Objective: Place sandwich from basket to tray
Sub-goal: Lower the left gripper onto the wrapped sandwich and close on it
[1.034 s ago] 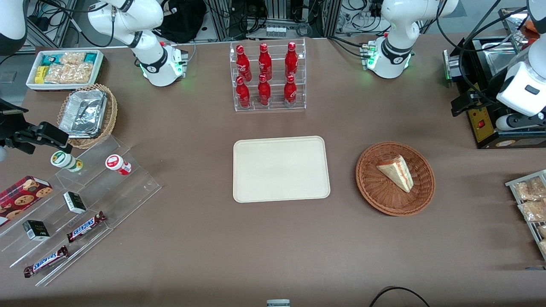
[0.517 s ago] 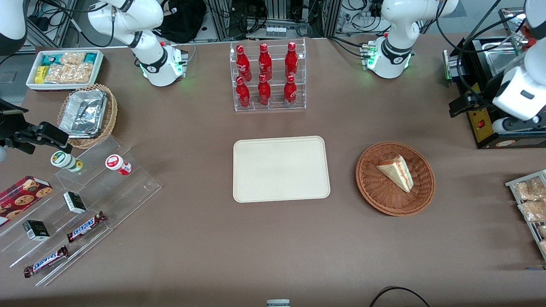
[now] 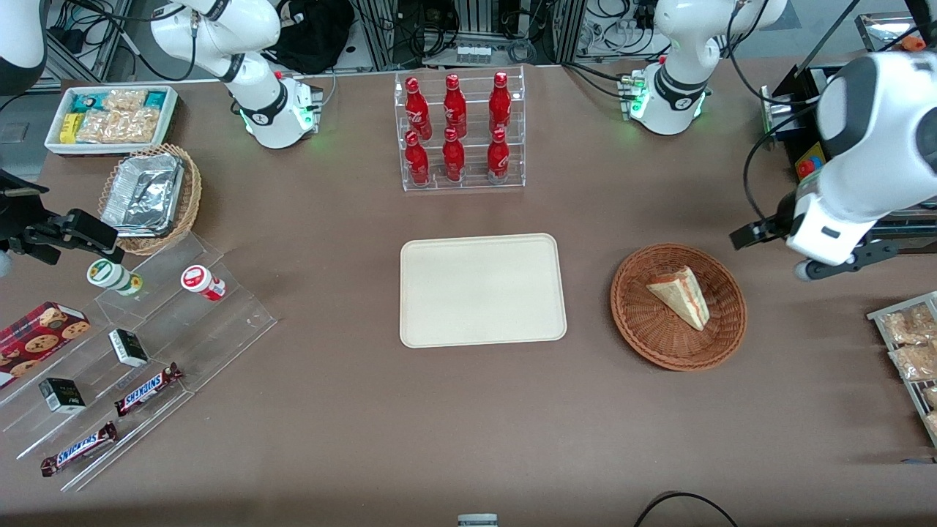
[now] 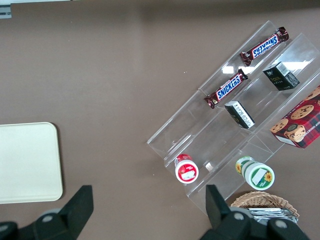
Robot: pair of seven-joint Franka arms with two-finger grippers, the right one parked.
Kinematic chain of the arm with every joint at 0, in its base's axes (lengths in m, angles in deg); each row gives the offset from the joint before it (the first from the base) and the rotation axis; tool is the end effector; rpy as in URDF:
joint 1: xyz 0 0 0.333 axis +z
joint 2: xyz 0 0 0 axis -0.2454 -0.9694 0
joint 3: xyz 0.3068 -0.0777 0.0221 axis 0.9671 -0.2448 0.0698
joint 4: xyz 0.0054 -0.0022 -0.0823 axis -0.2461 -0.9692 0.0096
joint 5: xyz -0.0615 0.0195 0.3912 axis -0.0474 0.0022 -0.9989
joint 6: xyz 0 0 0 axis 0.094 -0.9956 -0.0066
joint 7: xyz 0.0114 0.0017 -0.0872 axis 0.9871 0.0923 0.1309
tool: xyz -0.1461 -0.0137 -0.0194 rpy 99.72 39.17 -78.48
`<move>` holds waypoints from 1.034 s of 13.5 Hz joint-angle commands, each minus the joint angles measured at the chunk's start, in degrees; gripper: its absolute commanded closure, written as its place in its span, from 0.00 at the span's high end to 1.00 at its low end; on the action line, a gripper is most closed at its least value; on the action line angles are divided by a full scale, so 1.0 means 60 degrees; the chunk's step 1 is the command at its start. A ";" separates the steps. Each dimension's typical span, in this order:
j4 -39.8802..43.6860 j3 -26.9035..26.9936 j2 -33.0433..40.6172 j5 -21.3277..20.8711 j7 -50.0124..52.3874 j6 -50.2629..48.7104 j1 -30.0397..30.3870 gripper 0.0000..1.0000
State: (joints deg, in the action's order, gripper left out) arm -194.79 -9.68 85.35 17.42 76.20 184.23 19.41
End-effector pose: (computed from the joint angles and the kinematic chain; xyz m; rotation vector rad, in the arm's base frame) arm 0.5423 -0.0427 0.4216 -3.0221 -0.5235 0.1835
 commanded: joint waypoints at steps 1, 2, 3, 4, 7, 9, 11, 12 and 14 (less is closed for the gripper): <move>-0.1459 -0.0126 0.0372 -0.0139 0.1533 0.1614 -0.0032 1.00; -0.1942 -0.0184 0.0358 -0.0139 0.2104 0.2331 -0.0046 1.00; -0.2439 -0.0286 0.0343 -0.0139 0.2545 0.3019 -0.0046 1.00; -0.2778 -0.0345 0.0271 -0.0139 0.2956 0.3650 -0.0046 1.00; -0.2943 -0.0405 -0.0270 -0.0095 0.3747 0.4212 -0.0221 1.00; -0.3044 -0.0405 -0.0593 -0.0110 0.4145 0.4650 -0.0353 1.00; -0.3249 -0.0405 -0.0813 -0.0095 0.4204 0.5104 -0.0398 1.00; -0.3265 -0.0405 -0.0945 -0.0095 0.4350 0.5208 -0.0398 1.00; -0.3294 -0.0405 -0.1136 -0.0095 0.4410 0.5486 -0.0398 1.00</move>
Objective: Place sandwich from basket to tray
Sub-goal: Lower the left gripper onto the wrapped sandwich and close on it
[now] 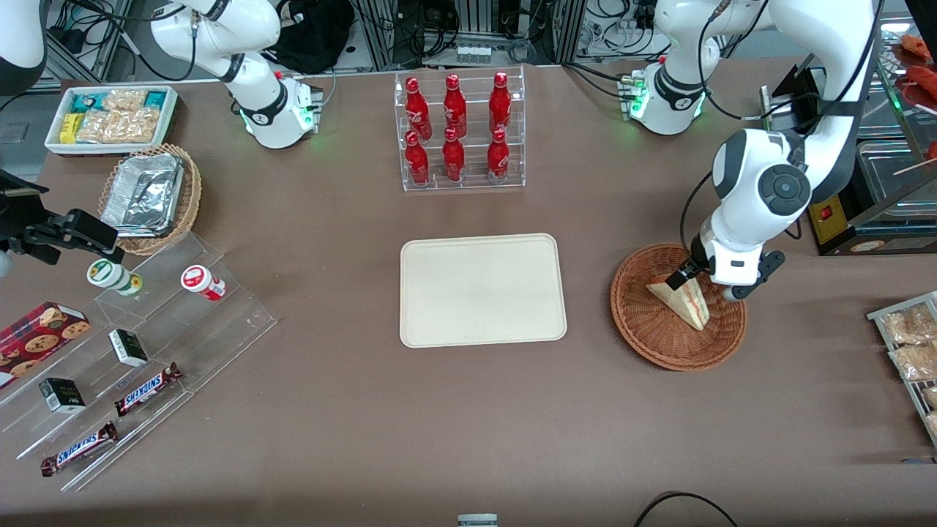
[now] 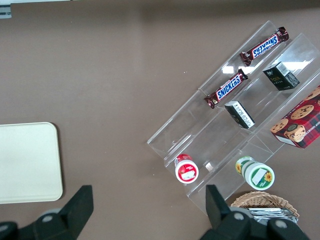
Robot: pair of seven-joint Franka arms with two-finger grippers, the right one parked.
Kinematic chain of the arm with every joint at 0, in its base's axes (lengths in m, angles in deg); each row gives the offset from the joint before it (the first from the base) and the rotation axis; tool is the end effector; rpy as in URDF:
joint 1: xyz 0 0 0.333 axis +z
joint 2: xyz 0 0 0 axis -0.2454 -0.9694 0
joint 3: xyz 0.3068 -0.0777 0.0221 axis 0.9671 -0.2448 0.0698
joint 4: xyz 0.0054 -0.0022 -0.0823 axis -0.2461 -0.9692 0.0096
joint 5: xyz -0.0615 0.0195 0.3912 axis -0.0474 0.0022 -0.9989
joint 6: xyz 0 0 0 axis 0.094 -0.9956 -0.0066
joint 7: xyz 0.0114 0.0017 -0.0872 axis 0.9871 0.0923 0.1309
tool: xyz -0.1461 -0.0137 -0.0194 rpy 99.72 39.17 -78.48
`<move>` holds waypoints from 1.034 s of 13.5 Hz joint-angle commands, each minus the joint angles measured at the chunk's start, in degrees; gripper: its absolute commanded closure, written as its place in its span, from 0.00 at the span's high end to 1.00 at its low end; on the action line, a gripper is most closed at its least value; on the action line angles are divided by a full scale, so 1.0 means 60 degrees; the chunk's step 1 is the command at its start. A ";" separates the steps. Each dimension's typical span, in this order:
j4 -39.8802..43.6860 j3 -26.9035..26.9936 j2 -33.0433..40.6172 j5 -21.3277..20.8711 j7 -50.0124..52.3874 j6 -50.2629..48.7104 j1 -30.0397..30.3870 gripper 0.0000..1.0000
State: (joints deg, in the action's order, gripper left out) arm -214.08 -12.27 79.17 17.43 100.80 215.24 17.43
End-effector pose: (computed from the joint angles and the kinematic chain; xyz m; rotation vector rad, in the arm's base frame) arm 0.5177 -0.0870 0.2580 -2.9463 -1.0388 0.0451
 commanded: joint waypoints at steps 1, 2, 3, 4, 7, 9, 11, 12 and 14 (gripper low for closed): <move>-0.0080 0.0042 -0.0223 -0.0097 0.0310 0.0334 -0.0054 1.00; -0.0066 0.0042 -0.0282 -0.0097 0.0310 0.0377 -0.0054 1.00; -0.0065 0.0057 -0.0428 -0.0097 0.0310 0.0552 0.0018 1.00; -0.0080 0.0057 -0.0560 -0.0097 0.0310 0.0771 0.0019 1.00; -0.0066 0.0086 -0.0810 -0.0097 0.0310 0.1066 0.0019 1.00; -0.0051 0.0101 -0.0912 -0.0068 0.0325 0.1182 0.0019 0.86; -0.0036 0.0101 -0.0942 -0.0068 0.0354 0.1198 0.0034 0.35; -0.0022 0.0101 -0.0899 -0.0068 0.0340 0.1126 0.0034 0.19; 0.0008 0.0115 -0.0767 -0.0068 0.0325 0.1081 0.0034 0.13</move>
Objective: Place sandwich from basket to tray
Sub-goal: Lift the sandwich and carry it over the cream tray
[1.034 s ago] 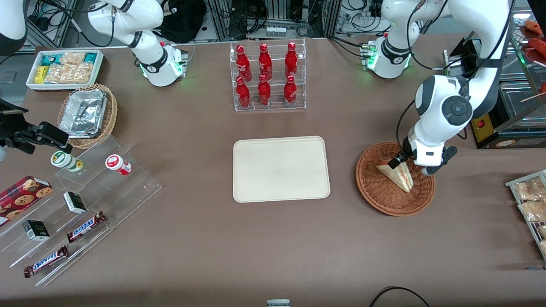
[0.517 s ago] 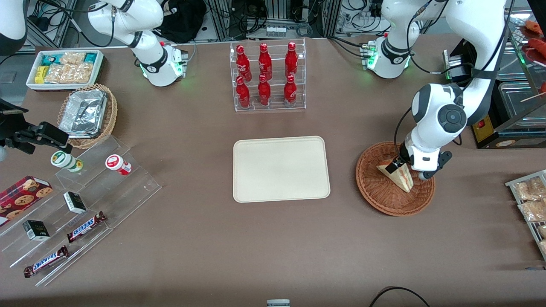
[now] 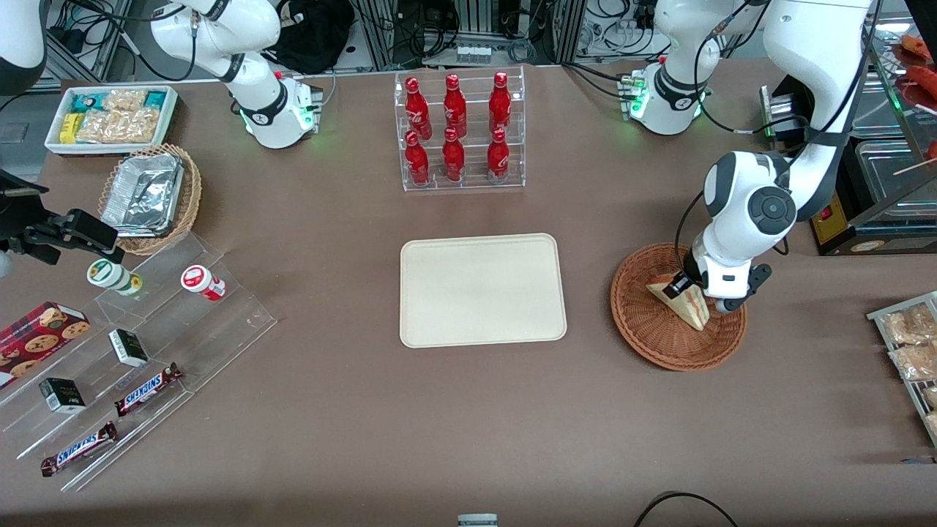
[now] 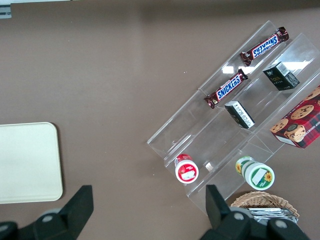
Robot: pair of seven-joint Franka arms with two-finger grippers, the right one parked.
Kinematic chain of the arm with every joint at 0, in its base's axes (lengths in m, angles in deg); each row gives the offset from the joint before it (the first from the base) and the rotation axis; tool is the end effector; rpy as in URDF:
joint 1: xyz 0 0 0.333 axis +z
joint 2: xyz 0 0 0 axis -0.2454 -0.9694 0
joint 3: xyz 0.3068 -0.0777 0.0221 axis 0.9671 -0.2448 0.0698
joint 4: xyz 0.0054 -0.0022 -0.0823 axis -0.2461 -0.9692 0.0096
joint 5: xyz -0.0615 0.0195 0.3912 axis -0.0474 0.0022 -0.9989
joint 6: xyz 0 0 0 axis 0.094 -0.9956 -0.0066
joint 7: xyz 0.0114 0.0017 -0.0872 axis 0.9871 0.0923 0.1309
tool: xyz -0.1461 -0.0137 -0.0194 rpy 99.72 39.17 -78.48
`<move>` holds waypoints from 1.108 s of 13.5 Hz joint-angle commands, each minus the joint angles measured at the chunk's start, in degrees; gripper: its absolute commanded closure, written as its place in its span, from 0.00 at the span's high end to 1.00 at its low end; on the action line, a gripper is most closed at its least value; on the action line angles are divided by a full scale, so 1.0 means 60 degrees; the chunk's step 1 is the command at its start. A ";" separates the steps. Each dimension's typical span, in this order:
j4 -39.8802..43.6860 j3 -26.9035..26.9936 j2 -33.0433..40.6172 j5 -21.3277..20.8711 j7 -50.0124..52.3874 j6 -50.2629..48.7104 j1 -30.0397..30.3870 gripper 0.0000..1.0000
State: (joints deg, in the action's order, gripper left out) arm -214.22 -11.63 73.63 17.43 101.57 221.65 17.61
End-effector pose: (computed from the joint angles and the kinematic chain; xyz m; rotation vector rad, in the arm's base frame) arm 0.5252 -0.0829 0.2163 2.9388 1.0832 -0.0421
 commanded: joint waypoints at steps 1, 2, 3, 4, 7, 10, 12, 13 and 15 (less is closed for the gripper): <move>0.0046 0.0009 0.0346 -0.0068 0.0181 -0.0176 -0.0010 0.13; 0.0104 0.0009 0.0609 -0.0068 0.0181 -0.0671 -0.0010 0.12; 0.0322 -0.0006 0.0945 -0.0068 0.0167 -0.1401 -0.0010 0.12; 0.0701 -0.0035 0.1209 -0.0082 0.0152 -0.2322 -0.0068 0.12; 0.2559 -0.0662 0.1228 -0.0112 0.0167 -0.5237 -0.0477 0.12; 0.3604 -0.1265 0.0905 -0.0097 0.0225 -0.6242 -0.1500 0.12; 0.3780 -0.1280 0.0599 -0.0097 0.0473 -0.6184 -0.2524 0.12; 0.3955 -0.1280 0.0350 -0.0097 0.0576 -0.6140 -0.2950 0.12; 0.4744 -0.1280 -0.0541 -0.0112 0.0679 -0.5922 -0.3843 0.13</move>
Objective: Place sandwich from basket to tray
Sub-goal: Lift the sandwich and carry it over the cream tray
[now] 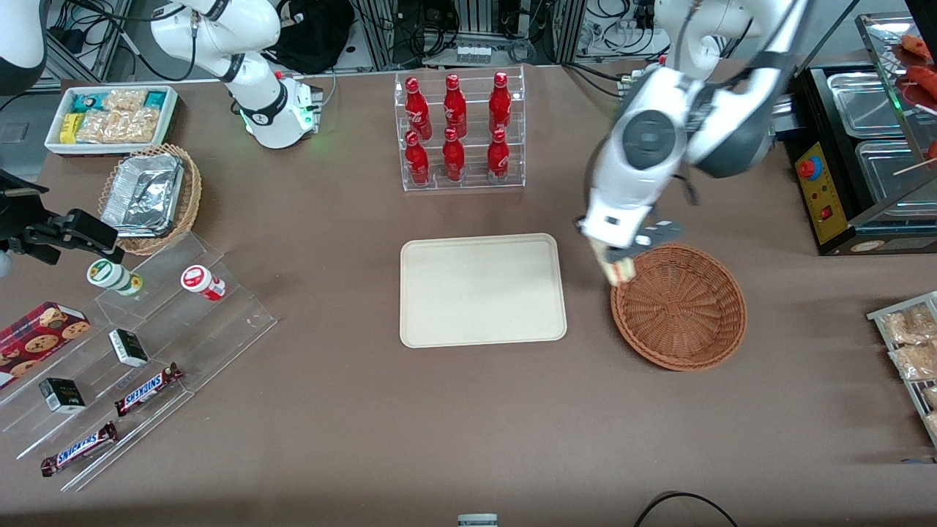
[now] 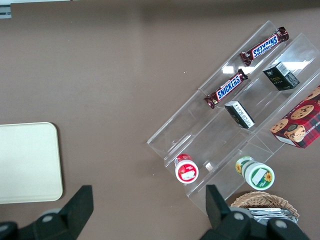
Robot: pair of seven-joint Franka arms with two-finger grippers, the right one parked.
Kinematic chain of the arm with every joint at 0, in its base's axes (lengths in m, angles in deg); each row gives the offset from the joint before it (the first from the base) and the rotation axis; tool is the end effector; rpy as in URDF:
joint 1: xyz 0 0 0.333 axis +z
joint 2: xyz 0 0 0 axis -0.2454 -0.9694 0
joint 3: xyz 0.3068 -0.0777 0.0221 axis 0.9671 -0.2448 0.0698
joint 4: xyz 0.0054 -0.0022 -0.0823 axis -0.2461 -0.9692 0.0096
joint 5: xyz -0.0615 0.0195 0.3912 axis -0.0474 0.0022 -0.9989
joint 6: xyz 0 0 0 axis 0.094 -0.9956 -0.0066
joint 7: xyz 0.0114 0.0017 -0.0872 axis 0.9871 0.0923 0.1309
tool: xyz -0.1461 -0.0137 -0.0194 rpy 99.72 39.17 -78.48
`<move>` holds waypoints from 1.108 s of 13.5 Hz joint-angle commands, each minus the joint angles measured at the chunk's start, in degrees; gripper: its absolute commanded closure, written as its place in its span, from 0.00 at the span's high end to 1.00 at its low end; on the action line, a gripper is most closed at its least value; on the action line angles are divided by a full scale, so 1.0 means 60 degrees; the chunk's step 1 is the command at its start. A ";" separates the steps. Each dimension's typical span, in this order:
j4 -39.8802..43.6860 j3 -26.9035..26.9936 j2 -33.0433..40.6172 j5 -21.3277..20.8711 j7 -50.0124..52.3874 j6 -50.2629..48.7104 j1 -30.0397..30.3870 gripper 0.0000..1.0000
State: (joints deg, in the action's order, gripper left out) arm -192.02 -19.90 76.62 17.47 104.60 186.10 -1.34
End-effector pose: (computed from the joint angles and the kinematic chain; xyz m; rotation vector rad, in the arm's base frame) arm 0.4663 -0.3277 0.3657 -2.9783 -0.4427 0.2308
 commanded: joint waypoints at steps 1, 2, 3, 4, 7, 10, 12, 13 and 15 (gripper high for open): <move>0.1440 0.0098 -0.1493 -0.0147 0.0247 0.0092 -0.1081 0.12; 0.1850 0.0113 -0.2034 -0.0176 0.0378 0.0151 -0.1563 0.12; 0.2289 0.0113 -0.2649 -0.0263 0.0452 0.0412 -0.1858 0.13; 0.2497 0.0113 -0.3032 -0.0366 0.0627 0.0705 -0.2050 0.13; 0.2470 0.0113 -0.3460 -0.0455 0.0892 0.1731 -0.2344 0.13; 0.2484 0.0113 -0.3782 -0.0425 0.0775 0.2098 -0.2359 0.13; 0.2470 0.0113 -0.3914 -0.0425 0.0761 0.2114 -0.2505 0.13; 0.2426 0.0099 -0.3929 -0.0425 0.0760 0.2114 -0.2520 0.13; 0.2426 0.0098 -0.3988 -0.0425 0.0775 0.2129 -0.2622 0.13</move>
State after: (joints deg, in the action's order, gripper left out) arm -178.55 -19.63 53.43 15.63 108.74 198.72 -15.78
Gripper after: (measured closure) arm 0.855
